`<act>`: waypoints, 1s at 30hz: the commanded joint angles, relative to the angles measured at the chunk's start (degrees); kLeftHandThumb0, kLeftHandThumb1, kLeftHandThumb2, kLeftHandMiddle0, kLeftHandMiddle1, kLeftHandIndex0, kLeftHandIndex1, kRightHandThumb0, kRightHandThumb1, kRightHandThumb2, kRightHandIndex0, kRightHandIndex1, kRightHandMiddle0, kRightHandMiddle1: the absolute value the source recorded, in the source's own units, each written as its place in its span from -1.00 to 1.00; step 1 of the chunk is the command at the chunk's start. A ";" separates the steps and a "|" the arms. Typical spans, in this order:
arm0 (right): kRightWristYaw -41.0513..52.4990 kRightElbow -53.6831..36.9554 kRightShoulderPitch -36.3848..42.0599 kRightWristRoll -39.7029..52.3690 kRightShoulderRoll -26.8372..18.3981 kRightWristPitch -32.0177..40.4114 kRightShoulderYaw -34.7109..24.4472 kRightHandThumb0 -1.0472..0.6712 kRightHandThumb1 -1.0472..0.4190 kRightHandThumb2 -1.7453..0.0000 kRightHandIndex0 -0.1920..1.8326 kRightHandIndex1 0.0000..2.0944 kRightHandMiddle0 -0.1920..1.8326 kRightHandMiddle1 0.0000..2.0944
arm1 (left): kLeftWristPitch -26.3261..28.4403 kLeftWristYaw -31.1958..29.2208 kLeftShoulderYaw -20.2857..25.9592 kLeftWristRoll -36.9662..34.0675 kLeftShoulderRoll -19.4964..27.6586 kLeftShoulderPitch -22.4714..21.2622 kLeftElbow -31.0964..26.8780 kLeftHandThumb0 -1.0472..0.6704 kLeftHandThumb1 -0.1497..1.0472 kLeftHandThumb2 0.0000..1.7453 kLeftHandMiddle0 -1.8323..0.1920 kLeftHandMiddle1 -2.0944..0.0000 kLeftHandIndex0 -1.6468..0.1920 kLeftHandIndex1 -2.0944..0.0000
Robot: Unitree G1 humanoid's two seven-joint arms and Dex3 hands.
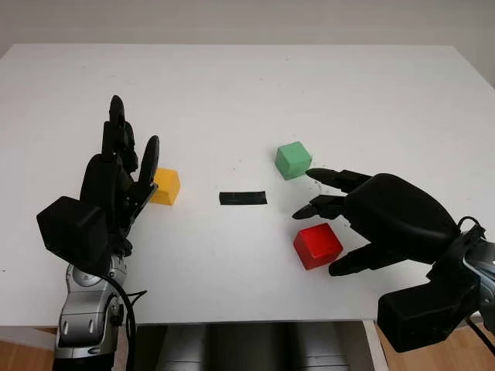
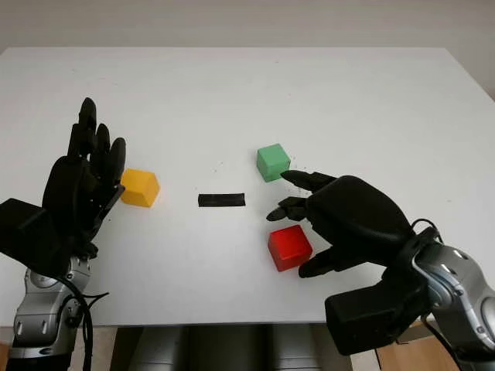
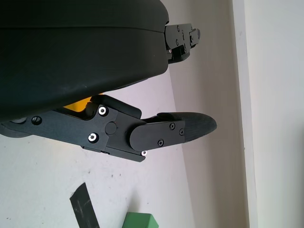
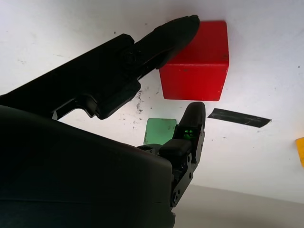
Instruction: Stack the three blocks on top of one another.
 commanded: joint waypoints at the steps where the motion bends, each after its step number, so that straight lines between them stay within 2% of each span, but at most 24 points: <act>1: -0.87 0.50 -0.15 1.12 0.82 -0.71 0.21 -0.44 -0.66 0.94 -0.43 -0.93 -0.41 -0.05 | -0.13 -0.14 -0.05 -0.27 -0.16 0.56 -1.18 -0.44 1.00 -0.44 0.98 0.95 0.95 0.95; 10: -2.44 2.59 0.41 5.80 2.14 -1.90 -0.17 -0.17 -0.69 0.93 -0.38 -0.94 -0.46 0.29 | 0.03 0.36 -0.30 0.31 -0.26 0.80 -1.33 -0.45 1.00 -0.49 0.97 0.95 0.95 0.95; 25: -0.51 5.11 -0.23 8.68 2.06 -1.68 0.46 -0.16 -0.72 0.94 -0.40 -0.95 -0.48 0.31 | 0.55 0.97 -0.60 0.81 -0.49 0.44 -1.32 -0.44 1.00 -0.50 0.96 0.95 0.95 0.95; 30: -0.91 6.35 -1.10 10.43 2.74 -2.29 0.38 -0.11 -0.70 0.94 -0.38 -0.94 -0.49 0.39 | 0.65 1.01 -0.56 0.75 -0.48 0.43 -1.47 -0.44 1.00 -0.50 0.96 0.95 0.95 0.95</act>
